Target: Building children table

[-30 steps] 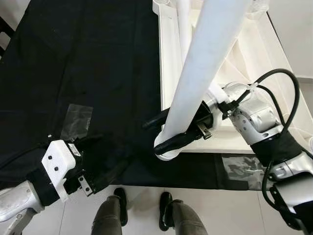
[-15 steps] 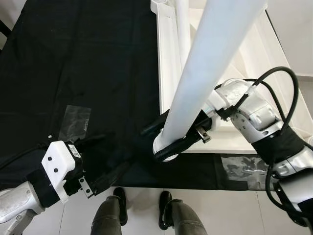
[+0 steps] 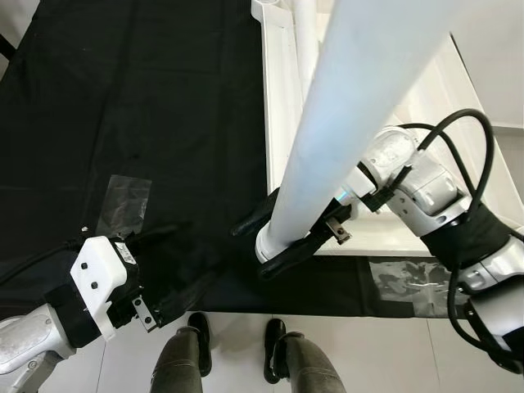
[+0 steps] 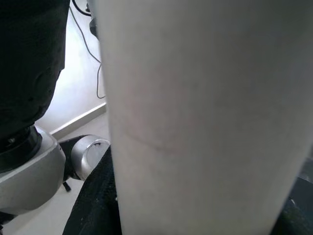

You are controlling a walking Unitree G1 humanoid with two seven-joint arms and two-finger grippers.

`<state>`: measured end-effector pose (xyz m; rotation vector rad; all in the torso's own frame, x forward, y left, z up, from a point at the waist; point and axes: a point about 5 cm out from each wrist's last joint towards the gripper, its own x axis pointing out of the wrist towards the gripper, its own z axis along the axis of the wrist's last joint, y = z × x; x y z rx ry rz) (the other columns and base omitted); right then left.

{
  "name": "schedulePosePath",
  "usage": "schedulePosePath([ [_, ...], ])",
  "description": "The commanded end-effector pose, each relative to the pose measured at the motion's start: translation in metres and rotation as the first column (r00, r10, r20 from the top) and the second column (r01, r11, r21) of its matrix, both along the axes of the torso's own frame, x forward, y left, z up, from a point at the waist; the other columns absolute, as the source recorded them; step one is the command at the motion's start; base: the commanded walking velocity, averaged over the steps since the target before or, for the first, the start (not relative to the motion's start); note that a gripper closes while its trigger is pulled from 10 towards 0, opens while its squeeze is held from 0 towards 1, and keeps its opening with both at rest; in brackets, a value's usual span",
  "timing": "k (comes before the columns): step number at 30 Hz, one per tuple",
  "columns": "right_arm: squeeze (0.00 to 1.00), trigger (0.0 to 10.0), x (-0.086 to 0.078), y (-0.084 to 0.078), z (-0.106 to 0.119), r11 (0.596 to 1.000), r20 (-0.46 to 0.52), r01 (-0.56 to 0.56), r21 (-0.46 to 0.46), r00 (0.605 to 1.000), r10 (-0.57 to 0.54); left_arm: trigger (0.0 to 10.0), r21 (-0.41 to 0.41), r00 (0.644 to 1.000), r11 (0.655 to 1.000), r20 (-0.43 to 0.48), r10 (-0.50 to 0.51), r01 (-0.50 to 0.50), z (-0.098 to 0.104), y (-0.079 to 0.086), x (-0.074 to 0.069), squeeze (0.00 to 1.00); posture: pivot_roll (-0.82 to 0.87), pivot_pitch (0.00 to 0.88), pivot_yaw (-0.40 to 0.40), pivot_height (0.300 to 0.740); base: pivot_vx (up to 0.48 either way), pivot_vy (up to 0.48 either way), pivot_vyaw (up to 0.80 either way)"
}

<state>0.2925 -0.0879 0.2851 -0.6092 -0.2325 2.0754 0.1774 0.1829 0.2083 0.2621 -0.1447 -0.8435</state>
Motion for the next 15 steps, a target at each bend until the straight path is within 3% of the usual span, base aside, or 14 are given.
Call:
schedulePosePath([
  [1, 0.00, 10.0, 0.005, -0.011, -0.027, 0.996, -0.073, 0.054, -0.069, 0.996, -0.059, 10.0, 0.014, 1.000, 1.000, -0.004, -0.025, 0.025, 0.000, -0.004, -0.004, 0.00, 0.12, 0.435, -0.100, 0.740, 0.000, 0.000, 0.00],
  [7, 0.00, 10.0, 0.002, -0.016, -0.031, 0.997, -0.146, 0.074, -0.020, 0.986, -0.076, 10.0, 0.016, 1.000, 1.000, -0.002, -0.027, 0.027, 0.000, -0.005, -0.004, 0.00, 0.12, 0.428, -0.101, 0.740, 0.000, 0.000, 0.00],
  [15, 0.00, 10.0, 0.000, -0.023, -0.039, 0.995, -0.171, 0.098, -0.026, 0.980, -0.101, 10.0, 0.017, 0.999, 0.999, -0.001, -0.033, 0.033, 0.000, -0.005, -0.002, 0.00, 0.11, 0.428, -0.091, 0.740, 0.000, 0.000, 0.00],
])
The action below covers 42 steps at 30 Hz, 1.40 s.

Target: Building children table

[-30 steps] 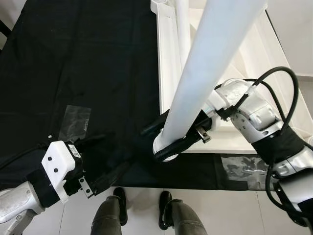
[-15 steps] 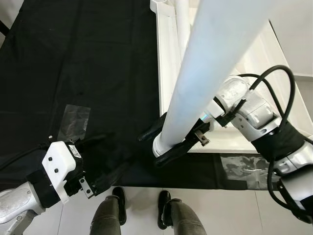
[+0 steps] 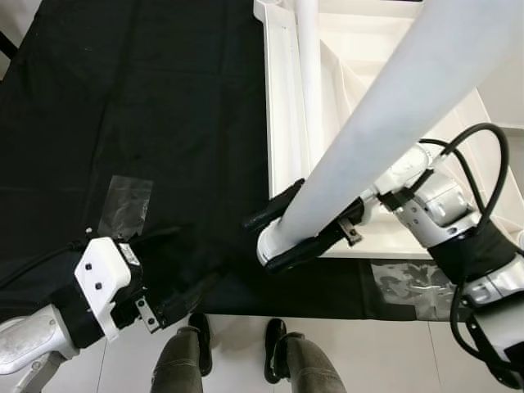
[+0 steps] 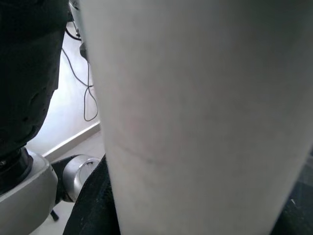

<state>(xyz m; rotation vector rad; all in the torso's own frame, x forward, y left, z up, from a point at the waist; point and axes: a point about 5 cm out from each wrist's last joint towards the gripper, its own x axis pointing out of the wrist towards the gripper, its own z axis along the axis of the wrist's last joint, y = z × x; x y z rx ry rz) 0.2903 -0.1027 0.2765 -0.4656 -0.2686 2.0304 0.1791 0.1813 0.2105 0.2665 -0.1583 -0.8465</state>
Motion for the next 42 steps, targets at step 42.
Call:
schedulePosePath([
  [42, 0.00, 10.0, 0.020, -0.007, -0.043, 0.929, -0.067, 0.323, -0.183, 0.938, -0.339, 10.0, 0.016, 1.000, 1.000, -0.015, -0.015, 0.015, -0.005, -0.004, -0.002, 0.00, 0.08, 0.433, -0.119, 0.740, 0.000, 0.000, 0.00],
])
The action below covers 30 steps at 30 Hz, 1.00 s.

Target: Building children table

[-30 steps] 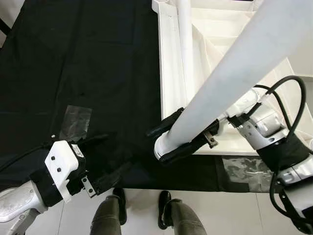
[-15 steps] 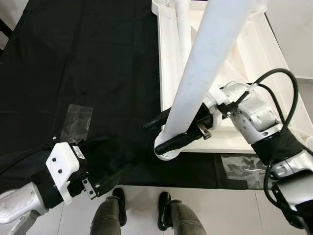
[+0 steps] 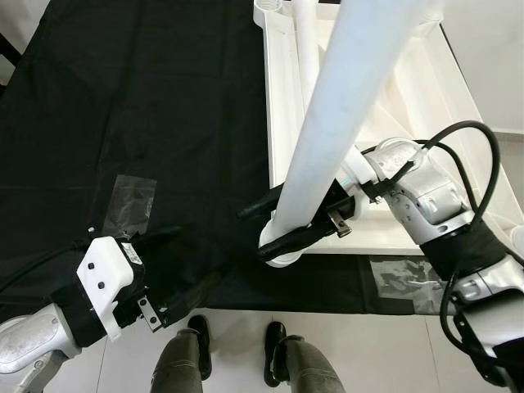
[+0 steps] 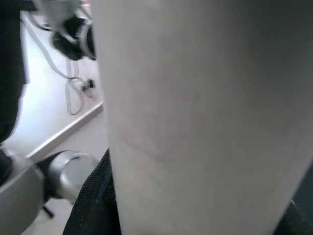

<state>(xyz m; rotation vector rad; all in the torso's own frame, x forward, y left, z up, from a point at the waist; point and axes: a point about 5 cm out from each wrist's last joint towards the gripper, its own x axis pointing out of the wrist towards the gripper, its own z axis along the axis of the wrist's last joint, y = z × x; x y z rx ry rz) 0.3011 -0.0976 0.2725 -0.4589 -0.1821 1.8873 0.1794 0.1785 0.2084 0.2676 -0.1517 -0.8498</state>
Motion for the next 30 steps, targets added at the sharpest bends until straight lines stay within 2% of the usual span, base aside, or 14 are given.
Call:
schedulePosePath([
  [1, 0.00, 10.0, 0.010, -0.013, -0.039, 0.974, -0.065, 0.174, -0.147, 0.981, -0.185, 10.0, 0.012, 1.000, 1.000, -0.010, -0.013, 0.013, -0.003, -0.002, -0.003, 0.00, 0.08, 0.433, -0.119, 0.740, 0.000, 0.000, 0.00],
  [4, 0.00, 10.0, 0.005, -0.015, -0.044, 0.944, -0.064, 0.303, -0.130, 0.948, -0.313, 10.0, 0.007, 1.000, 1.000, -0.007, -0.010, 0.010, -0.004, -0.002, -0.002, 0.00, 0.07, 0.431, -0.130, 0.740, 0.000, 0.000, 0.00],
  [6, 0.00, 10.0, 0.000, -0.020, -0.049, 0.876, -0.095, 0.468, -0.117, 0.873, -0.479, 10.0, 0.003, 1.000, 1.000, -0.008, -0.009, 0.010, -0.005, -0.003, -0.002, 0.00, 0.06, 0.425, -0.133, 0.740, 0.000, 0.000, 0.00],
  [7, 0.00, 10.0, 0.000, -0.020, -0.049, 0.876, -0.095, 0.468, -0.117, 0.873, -0.479, 10.0, 0.003, 1.000, 1.000, -0.008, -0.009, 0.010, -0.005, -0.003, -0.002, 0.00, 0.06, 0.425, -0.133, 0.740, 0.000, 0.000, 0.00],
  [9, 0.00, 10.0, -0.006, -0.021, -0.056, 0.806, -0.139, 0.580, -0.117, 0.794, -0.592, 10.0, 0.003, 1.000, 1.000, -0.008, -0.011, 0.011, -0.005, -0.003, -0.001, 0.00, 0.06, 0.423, -0.135, 0.740, 0.000, 0.000, 0.00],
  [11, 0.00, 10.0, -0.006, -0.021, -0.056, 0.806, -0.139, 0.580, -0.117, 0.794, -0.592, 10.0, 0.003, 1.000, 1.000, -0.008, -0.011, 0.011, -0.005, -0.003, -0.001, 0.00, 0.06, 0.423, -0.135, 0.740, 0.000, 0.000, 0.00],
  [16, 0.00, 10.0, -0.016, -0.007, -0.090, 0.502, -0.189, 0.864, -0.029, 0.489, -0.852, 10.0, 0.011, 1.000, 1.000, 0.003, -0.013, 0.013, -0.004, -0.001, 0.003, 0.00, 0.05, 0.414, -0.123, 0.740, 0.000, 0.000, 0.00],
  [17, 0.00, 10.0, -0.016, -0.007, -0.090, 0.502, -0.189, 0.864, -0.029, 0.489, -0.852, 10.0, 0.011, 1.000, 1.000, 0.003, -0.013, 0.013, -0.004, -0.001, 0.003, 0.00, 0.05, 0.414, -0.123, 0.740, 0.000, 0.000, 0.00],
  [19, 0.00, 10.0, -0.016, -0.002, -0.092, 0.399, -0.161, 0.917, 0.023, 0.397, -0.904, 10.0, 0.010, 1.000, 1.000, 0.005, -0.015, 0.015, -0.004, -0.001, 0.004, 0.00, 0.06, 0.411, -0.115, 0.740, 0.000, 0.000, 0.00],
  [20, 0.00, 10.0, -0.016, -0.002, -0.092, 0.399, -0.161, 0.917, 0.023, 0.397, -0.904, 10.0, 0.010, 1.000, 1.000, 0.005, -0.015, 0.015, -0.004, -0.001, 0.004, 0.00, 0.06, 0.411, -0.115, 0.740, 0.000, 0.000, 0.00],
  [21, 0.00, 10.0, -0.016, -0.001, -0.094, 0.323, -0.155, 0.945, 0.046, 0.326, -0.932, 10.0, 0.011, 1.000, 1.000, 0.008, -0.016, 0.016, -0.004, -0.001, 0.004, 0.00, 0.07, 0.406, -0.107, 0.740, 0.000, 0.000, 0.00],
  [22, 0.00, 10.0, -0.016, -0.001, -0.094, 0.323, -0.155, 0.945, 0.046, 0.326, -0.932, 10.0, 0.011, 1.000, 1.000, 0.008, -0.016, 0.016, -0.004, -0.001, 0.004, 0.00, 0.07, 0.406, -0.107, 0.740, 0.000, 0.000, 0.00],
  [24, 0.00, 10.0, -0.017, -0.002, -0.094, 0.222, -0.163, 0.970, 0.102, 0.237, -0.958, 10.0, 0.013, 1.000, 1.000, 0.019, -0.014, 0.014, -0.001, 0.001, 0.006, 0.00, 0.07, 0.400, -0.097, 0.740, 0.000, 0.000, 0.00],
  [30, 0.00, 10.0, -0.019, -0.001, -0.091, 0.166, -0.156, 0.971, 0.174, 0.194, -0.969, 10.0, 0.016, 0.999, 1.000, 0.041, -0.007, 0.006, 0.004, 0.005, 0.010, 0.00, 0.08, 0.387, -0.089, 0.740, 0.000, 0.000, 0.00],
])
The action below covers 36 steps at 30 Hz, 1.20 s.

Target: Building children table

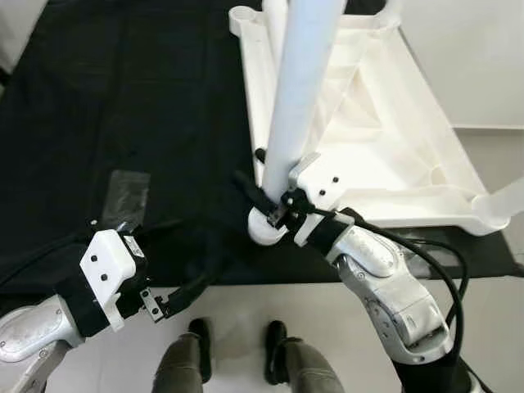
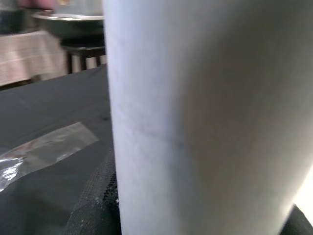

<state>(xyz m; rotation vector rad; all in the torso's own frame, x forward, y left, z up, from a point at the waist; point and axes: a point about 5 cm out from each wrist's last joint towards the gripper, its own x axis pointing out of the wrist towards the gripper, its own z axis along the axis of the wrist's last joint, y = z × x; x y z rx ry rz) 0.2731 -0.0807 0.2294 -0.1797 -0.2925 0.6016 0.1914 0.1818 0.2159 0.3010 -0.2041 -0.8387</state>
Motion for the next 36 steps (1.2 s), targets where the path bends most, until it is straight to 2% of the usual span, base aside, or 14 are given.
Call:
schedulePosePath([
  [1, 0.00, 10.0, 0.009, -0.018, -0.047, 0.982, -0.171, 0.137, -0.129, 0.973, -0.158, 10.0, 0.008, 1.000, 1.000, -0.016, -0.009, 0.009, -0.003, 0.002, -0.001, 0.00, 0.08, 0.384, -0.087, 0.740, 0.000, 0.000, 0.00],
  [7, 0.00, 10.0, 0.010, -0.025, -0.045, 0.979, -0.130, 0.179, -0.100, 0.973, -0.191, 10.0, 0.003, 1.000, 1.000, 0.001, 0.005, -0.005, 0.000, 0.006, 0.003, 0.00, 0.07, 0.369, -0.079, 0.740, 0.000, 0.000, 0.00],
  [8, 0.00, 10.0, 0.014, -0.031, -0.043, 0.977, -0.129, 0.201, -0.069, 0.969, -0.209, 10.0, -0.004, 1.000, 1.000, 0.008, 0.014, -0.014, 0.002, 0.008, 0.005, 0.00, 0.08, 0.357, -0.069, 0.740, 0.000, 0.000, 0.00],
  [11, 0.00, 10.0, 0.016, -0.034, -0.041, 0.976, -0.120, 0.209, -0.060, 0.969, -0.215, 10.0, -0.009, 1.000, 1.000, 0.011, 0.017, -0.017, 0.003, 0.009, 0.006, 0.00, 0.08, 0.355, -0.069, 0.740, 0.000, 0.000, 0.00],
  [15, 0.00, 10.0, 0.028, -0.045, -0.027, 0.967, -0.098, 0.255, -0.002, 0.962, -0.254, 10.0, -0.020, 0.999, 1.000, 0.023, 0.023, -0.023, 0.006, 0.010, 0.009, 0.00, 0.07, 0.347, -0.065, 0.740, 0.000, 0.000, 0.00],
  [19, 0.00, 10.0, 0.030, -0.049, -0.023, 0.955, -0.082, 0.297, 0.012, 0.952, -0.295, 10.0, -0.023, 0.999, 0.999, 0.027, 0.023, -0.022, 0.006, 0.009, 0.010, 0.00, 0.07, 0.341, -0.067, 0.740, 0.000, 0.000, 0.00],
  [22, 0.00, 10.0, 0.031, -0.052, -0.023, 0.937, -0.068, 0.349, 0.011, 0.935, -0.347, 10.0, -0.027, 0.999, 0.999, 0.028, 0.019, -0.019, 0.005, 0.009, 0.011, 0.00, 0.07, 0.340, -0.067, 0.740, 0.000, 0.000, 0.00],
  [24, 0.00, 10.0, 0.031, -0.055, -0.023, 0.909, -0.047, 0.416, -0.017, 0.908, -0.416, 10.0, -0.029, 0.999, 0.999, 0.028, 0.016, -0.015, 0.005, 0.009, 0.011, 0.00, 0.07, 0.339, -0.066, 0.740, 0.000, 0.000, 0.00],
  [30, 0.00, 10.0, 0.032, -0.053, -0.025, 0.867, -0.078, 0.499, 0.005, 0.864, -0.497, 10.0, -0.033, 1.000, 0.999, 0.029, 0.007, -0.006, 0.006, 0.009, 0.013, 0.00, 0.07, 0.343, -0.066, 0.740, 0.000, 0.000, 0.00],
  [36, 0.00, 10.0, 0.033, -0.046, -0.023, 0.851, -0.088, 0.525, 0.017, 0.848, -0.522, 10.0, -0.035, 1.000, 0.999, 0.028, 0.003, -0.002, 0.006, 0.009, 0.013, 0.00, 0.08, 0.347, -0.060, 0.740, 0.000, 0.000, 0.00],
])
